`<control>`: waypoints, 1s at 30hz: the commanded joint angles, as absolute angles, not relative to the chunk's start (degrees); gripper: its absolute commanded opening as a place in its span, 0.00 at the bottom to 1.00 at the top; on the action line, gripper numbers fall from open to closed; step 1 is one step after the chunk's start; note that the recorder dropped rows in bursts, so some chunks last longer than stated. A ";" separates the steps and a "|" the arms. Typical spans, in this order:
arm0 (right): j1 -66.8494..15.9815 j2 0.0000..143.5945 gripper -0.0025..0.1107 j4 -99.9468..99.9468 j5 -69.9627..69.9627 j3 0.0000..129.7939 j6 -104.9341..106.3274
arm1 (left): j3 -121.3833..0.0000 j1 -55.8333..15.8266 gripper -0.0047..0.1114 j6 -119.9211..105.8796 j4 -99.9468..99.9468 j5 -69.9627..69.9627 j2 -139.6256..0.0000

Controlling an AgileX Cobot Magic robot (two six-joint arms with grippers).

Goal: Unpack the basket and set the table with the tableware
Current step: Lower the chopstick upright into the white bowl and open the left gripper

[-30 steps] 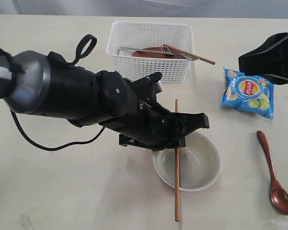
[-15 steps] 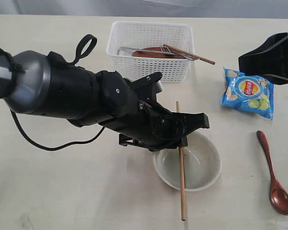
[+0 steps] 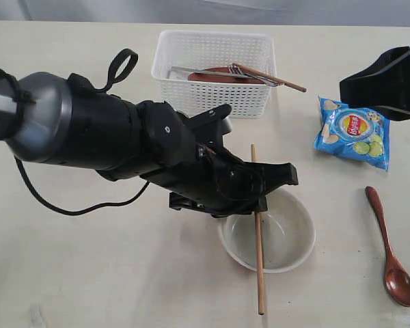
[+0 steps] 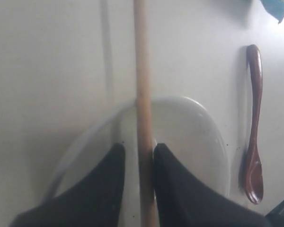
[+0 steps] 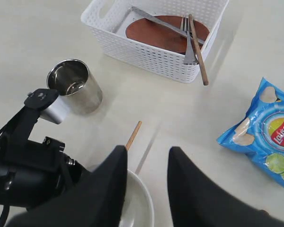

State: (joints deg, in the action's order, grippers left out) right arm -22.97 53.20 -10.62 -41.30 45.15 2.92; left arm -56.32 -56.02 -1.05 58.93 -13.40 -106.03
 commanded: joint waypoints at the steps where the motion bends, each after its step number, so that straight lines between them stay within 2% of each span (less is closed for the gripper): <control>1: -22.97 52.93 0.28 -9.99 -41.46 45.29 2.79 | -56.45 -55.85 0.23 -1.27 58.26 -13.59 -105.98; 3: -22.97 52.93 0.28 -9.99 -41.46 45.29 2.79 | -56.45 -55.85 0.24 -1.27 58.26 -13.34 -105.98; 10: -22.97 52.93 0.28 -9.99 -41.46 45.29 2.90 | -56.45 -55.85 0.39 -1.27 58.26 -13.18 -105.98; 30: -22.97 52.93 0.28 -9.99 -41.46 45.29 2.90 | -56.45 -55.85 0.40 -1.27 56.94 -12.26 -101.53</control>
State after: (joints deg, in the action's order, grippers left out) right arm -22.97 53.20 -10.62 -41.30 45.15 2.92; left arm -56.32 -56.02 -1.05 57.47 -12.02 -102.54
